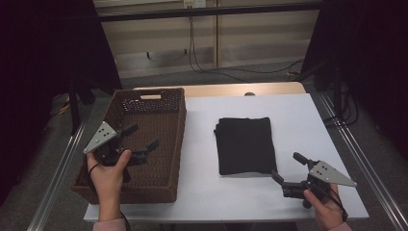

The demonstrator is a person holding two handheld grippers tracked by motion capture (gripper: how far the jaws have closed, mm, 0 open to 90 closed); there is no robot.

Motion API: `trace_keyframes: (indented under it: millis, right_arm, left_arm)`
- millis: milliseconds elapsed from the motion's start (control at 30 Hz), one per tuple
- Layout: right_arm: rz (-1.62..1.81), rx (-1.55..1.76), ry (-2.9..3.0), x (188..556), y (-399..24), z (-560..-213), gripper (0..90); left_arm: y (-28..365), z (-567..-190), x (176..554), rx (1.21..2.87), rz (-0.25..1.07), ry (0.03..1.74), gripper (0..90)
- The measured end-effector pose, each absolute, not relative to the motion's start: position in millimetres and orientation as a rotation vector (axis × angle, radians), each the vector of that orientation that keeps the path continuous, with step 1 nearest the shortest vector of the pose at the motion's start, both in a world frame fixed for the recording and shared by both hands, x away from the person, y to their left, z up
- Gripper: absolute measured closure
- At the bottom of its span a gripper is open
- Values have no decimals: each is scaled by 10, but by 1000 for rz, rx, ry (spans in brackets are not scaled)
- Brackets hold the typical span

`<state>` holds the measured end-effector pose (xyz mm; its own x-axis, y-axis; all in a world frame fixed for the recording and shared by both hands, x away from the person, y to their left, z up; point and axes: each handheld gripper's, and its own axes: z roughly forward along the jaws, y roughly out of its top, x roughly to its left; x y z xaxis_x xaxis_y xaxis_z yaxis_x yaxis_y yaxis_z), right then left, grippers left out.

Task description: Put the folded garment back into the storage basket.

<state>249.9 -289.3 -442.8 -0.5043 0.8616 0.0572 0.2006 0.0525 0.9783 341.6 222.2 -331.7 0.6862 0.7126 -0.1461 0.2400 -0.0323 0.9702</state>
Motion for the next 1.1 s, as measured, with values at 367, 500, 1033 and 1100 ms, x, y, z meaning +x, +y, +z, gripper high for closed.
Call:
trace_keyframes:
  millis: [367, 500, 1033, 1100]
  right_arm:
    - [1499, 1062, 1763, 2494, -2888, -4424, 2]
    - [1497, 1065, 1761, 2486, -2895, -4424, 2]
    - [1506, 1053, 1763, 2480, -2904, -4431, 4]
    - [1503, 1059, 1765, 2476, -2904, -4429, 4]
  left_arm:
    - [2184, -3299, 3430, 1610, 449, 786, 25]
    - [2147, -3275, 3440, 1605, 443, 776, 23]
    - [1924, -3167, 3562, 1639, 424, 741, 13]
    - [1887, -3150, 3581, 1630, 405, 744, 12]
